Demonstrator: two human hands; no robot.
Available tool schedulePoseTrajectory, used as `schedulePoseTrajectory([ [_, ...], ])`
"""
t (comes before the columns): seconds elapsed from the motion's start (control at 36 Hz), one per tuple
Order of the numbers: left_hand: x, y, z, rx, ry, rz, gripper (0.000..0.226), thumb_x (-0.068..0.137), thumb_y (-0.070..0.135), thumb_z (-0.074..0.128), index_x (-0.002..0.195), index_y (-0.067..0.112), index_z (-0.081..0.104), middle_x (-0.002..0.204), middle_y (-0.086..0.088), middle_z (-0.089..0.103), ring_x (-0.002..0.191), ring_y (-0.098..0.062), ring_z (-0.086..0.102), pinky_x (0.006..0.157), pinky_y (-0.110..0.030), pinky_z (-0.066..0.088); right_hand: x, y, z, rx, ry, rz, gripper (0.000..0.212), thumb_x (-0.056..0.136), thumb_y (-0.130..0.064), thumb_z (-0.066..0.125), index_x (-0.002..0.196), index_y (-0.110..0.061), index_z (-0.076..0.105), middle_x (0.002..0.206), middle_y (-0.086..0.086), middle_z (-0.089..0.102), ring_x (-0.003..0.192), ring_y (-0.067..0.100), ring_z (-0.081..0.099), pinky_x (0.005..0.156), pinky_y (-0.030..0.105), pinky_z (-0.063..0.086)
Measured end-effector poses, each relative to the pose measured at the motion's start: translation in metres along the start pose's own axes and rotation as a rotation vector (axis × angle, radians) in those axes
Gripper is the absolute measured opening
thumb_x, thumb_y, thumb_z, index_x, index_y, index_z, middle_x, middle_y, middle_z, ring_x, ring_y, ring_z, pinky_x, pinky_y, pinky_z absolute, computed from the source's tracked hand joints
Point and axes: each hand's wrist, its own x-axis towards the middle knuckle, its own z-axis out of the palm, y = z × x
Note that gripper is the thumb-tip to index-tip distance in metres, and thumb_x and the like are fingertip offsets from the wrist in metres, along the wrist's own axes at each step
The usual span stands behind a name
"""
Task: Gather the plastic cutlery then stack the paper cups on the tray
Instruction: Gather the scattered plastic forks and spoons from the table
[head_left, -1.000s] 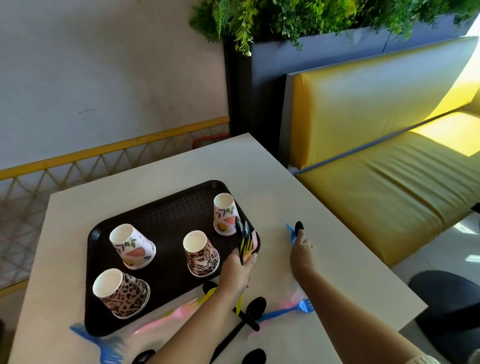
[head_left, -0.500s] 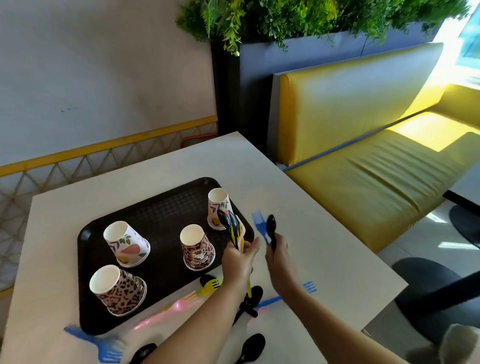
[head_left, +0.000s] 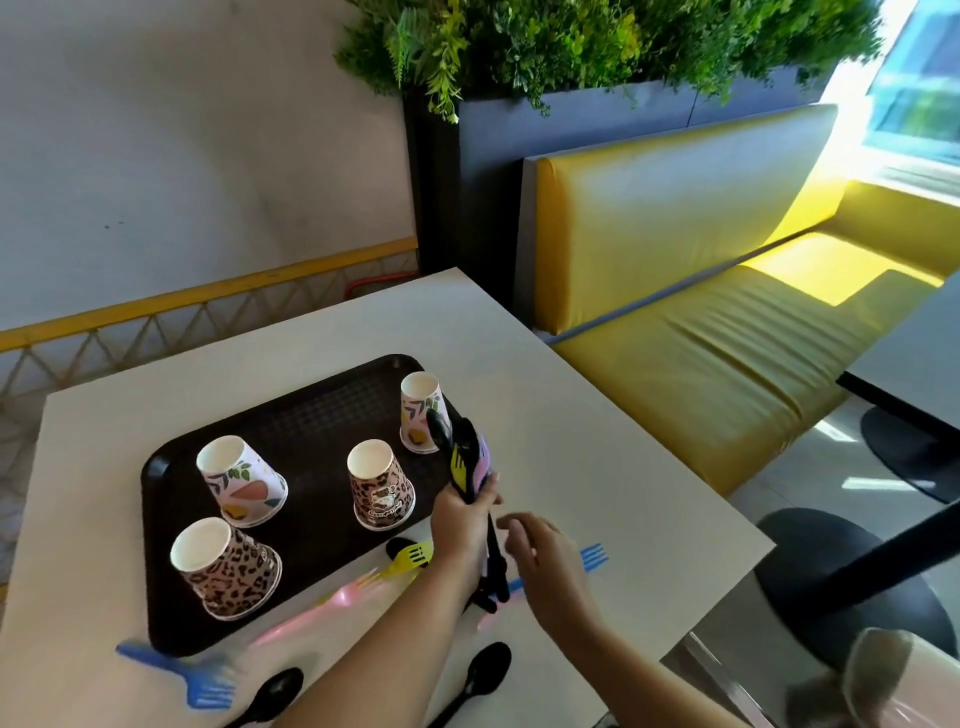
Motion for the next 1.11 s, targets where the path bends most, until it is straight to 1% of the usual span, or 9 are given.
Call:
schedulePoseTrajectory([
  [0.08,-0.003,0.002,-0.004,-0.016,0.008,-0.010,0.023,0.091,0.023,0.060,0.077,0.004,0.060,0.062,-0.002,0.059,0.052,-0.007,0.056,0.061,-0.021,0.045,0.007,0.025,-0.010,-0.085,-0.099,0.203,0.011,0.095,-0.022,0.042,0.099,-0.022,0.052,0.067,0.002,0.053,0.058,0.018,0.053,0.055,0.031,0.046],
  [0.22,-0.010,0.008,-0.005,-0.033,-0.005,0.031,0.011,0.092,0.017,0.058,0.089,0.008,0.053,0.055,-0.002,0.048,0.032,-0.001,0.042,0.045,-0.018,0.042,0.012,0.050,-0.018,-0.262,-0.237,0.325,0.031,0.097,-0.023,0.040,0.127,-0.020,0.042,0.070,0.003,0.047,0.068,0.025,0.052,0.052,0.031,0.044],
  [0.33,-0.014,0.012,-0.004,-0.078,-0.013,0.068,0.008,0.092,0.012,0.057,0.092,0.007,0.051,0.055,-0.004,0.045,0.032,-0.002,0.040,0.040,-0.015,0.038,0.019,0.050,-0.018,-0.262,-0.234,0.273,0.017,0.097,-0.019,0.043,0.112,-0.019,0.049,0.103,0.006,0.053,0.107,0.029,0.056,0.082,0.027,0.047],
  [0.5,-0.023,0.003,-0.001,-0.038,-0.020,0.089,0.013,0.091,0.011,0.059,0.102,0.008,0.054,0.054,-0.002,0.045,0.034,-0.005,0.040,0.041,-0.019,0.040,0.039,0.054,-0.023,-0.140,-0.123,0.365,0.030,0.092,-0.015,0.052,0.115,0.002,0.045,0.113,0.019,0.036,0.097,0.029,0.046,0.087,0.026,0.041],
  [0.61,-0.025,-0.003,-0.006,0.012,0.005,0.096,0.021,0.089,0.015,0.062,0.105,0.003,0.055,0.058,-0.001,0.050,0.043,-0.011,0.047,0.051,-0.026,0.044,0.053,0.061,-0.020,-0.212,-0.136,0.369,0.049,0.091,-0.019,0.057,0.128,0.005,0.037,0.135,0.028,0.025,0.117,0.037,0.044,0.098,0.029,0.034],
  [0.75,-0.028,-0.005,-0.014,0.011,-0.010,0.105,0.020,0.089,0.014,0.062,0.105,0.005,0.054,0.059,-0.001,0.051,0.038,-0.002,0.042,0.041,-0.017,0.037,0.057,0.072,-0.019,-0.223,-0.051,0.306,0.028,0.085,-0.031,0.041,0.101,-0.010,0.052,0.099,0.017,0.047,0.083,0.026,0.047,0.076,0.032,0.035],
  [0.83,-0.030,-0.006,-0.018,-0.030,-0.011,0.060,0.020,0.088,0.013,0.063,0.099,-0.002,0.054,0.060,-0.002,0.054,0.037,-0.002,0.038,0.040,-0.015,0.033,0.052,0.071,-0.021,-0.098,-0.077,0.296,0.043,0.091,-0.018,0.030,0.131,-0.011,0.045,0.125,0.020,0.047,0.111,0.033,0.047,0.094,0.037,0.038],
  [0.97,-0.033,-0.013,-0.024,-0.026,0.031,-0.035,0.020,0.087,0.014,0.065,0.069,0.010,0.059,0.056,0.001,0.059,0.037,-0.002,0.035,0.048,-0.019,0.033,0.050,0.080,-0.023,-0.047,0.002,0.313,0.066,0.090,0.003,0.034,0.148,-0.023,0.017,0.092,0.017,0.057,0.065,0.023,0.048,0.061,0.030,0.036],
  [1.11,-0.037,-0.015,-0.025,-0.043,0.027,-0.059,0.024,0.090,0.014,0.061,0.067,0.012,0.055,0.056,0.000,0.053,0.044,-0.007,0.037,0.047,-0.017,0.032,0.047,0.076,-0.028,-0.155,-0.009,0.308,0.017,0.095,-0.012,0.037,0.109,-0.010,0.048,0.099,0.016,0.061,0.075,0.026,0.049,0.065,0.033,0.034],
])
